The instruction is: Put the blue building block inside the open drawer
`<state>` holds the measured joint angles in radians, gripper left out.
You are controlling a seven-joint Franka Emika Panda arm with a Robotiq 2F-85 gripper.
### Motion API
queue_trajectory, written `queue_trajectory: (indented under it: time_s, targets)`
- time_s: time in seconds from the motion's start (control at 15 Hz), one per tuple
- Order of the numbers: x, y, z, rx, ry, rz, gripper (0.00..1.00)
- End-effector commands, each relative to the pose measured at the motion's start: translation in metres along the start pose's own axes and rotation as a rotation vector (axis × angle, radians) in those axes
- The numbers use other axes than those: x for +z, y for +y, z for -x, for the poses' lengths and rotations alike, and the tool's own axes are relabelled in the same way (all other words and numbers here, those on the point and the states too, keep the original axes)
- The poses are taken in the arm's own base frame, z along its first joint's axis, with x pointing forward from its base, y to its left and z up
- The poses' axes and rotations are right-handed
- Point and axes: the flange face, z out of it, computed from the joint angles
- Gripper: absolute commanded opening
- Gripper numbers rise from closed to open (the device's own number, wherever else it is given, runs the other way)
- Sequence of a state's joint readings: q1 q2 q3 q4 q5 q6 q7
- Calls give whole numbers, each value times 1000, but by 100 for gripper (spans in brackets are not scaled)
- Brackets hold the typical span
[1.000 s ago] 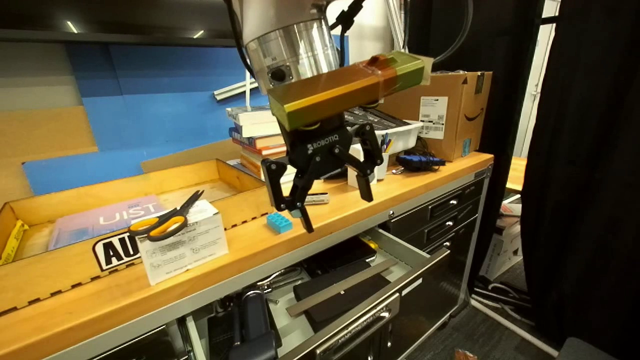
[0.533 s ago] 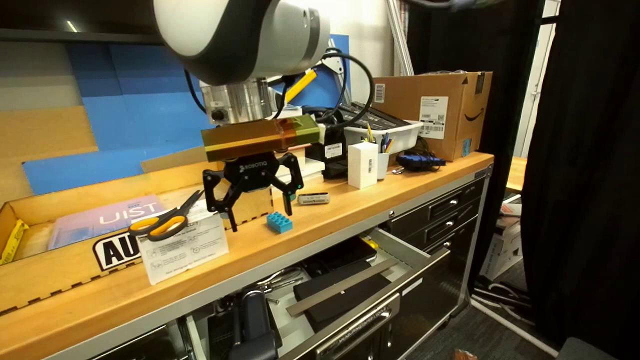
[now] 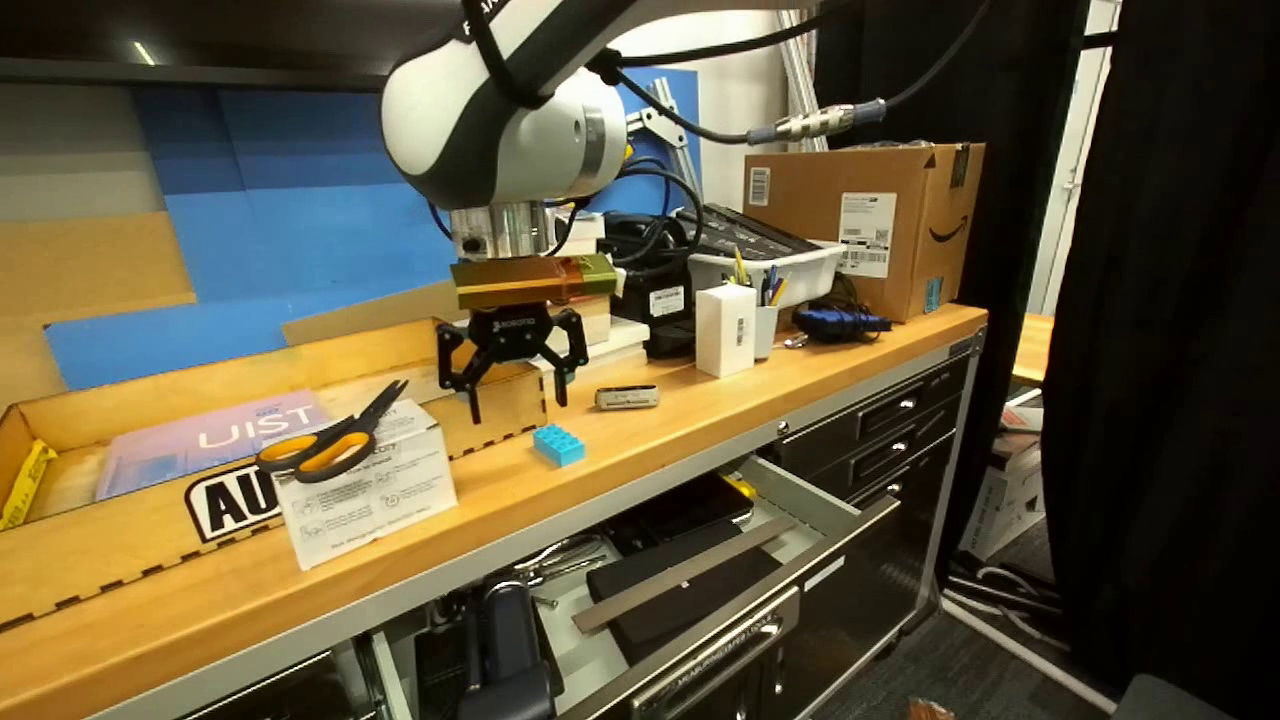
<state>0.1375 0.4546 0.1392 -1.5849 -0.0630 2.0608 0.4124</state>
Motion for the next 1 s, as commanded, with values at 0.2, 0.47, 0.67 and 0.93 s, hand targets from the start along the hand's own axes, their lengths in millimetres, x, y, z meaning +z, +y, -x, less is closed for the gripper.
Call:
queue_trajectory:
  time_s: [0.2, 0.47, 0.67, 0.93]
  targets:
    - [24, 12, -31, -208, -148, -70, 100]
    - [42, 18, -35, -204, -199, -3, 69]
    - [43, 25, -41, -176, -190, 3, 52]
    - [47, 32, -41, -143, -188, -11, 22]
